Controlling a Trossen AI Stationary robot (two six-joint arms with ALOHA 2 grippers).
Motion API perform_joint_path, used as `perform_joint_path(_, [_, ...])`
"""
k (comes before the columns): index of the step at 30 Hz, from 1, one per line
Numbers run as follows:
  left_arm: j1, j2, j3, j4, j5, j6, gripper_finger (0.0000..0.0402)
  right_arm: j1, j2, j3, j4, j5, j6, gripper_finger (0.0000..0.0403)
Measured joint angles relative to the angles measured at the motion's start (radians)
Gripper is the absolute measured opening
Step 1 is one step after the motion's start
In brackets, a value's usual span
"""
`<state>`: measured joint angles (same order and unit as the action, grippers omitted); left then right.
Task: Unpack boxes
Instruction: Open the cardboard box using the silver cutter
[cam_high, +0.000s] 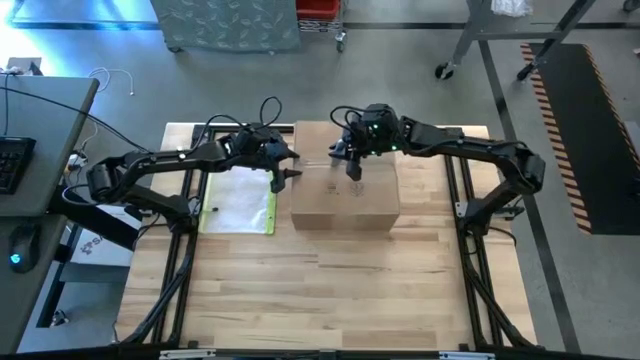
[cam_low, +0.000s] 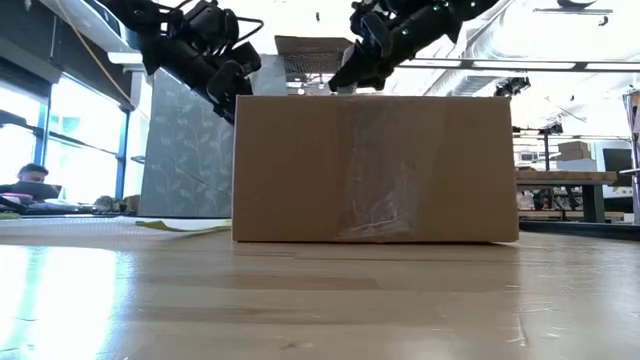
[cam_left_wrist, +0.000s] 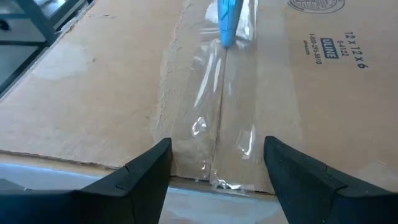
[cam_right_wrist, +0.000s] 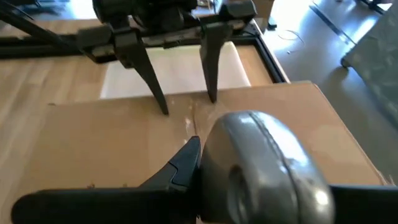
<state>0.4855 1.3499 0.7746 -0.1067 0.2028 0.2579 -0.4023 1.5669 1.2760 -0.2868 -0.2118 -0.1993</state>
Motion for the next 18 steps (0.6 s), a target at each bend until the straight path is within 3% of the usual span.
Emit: perform_joint_path(18, [0.0,-0.06,-0.001,-0.101,-0.009,0.006,0.0231,-0.054,-0.055,0.001,-0.136,0.052,-0.022,0.0059])
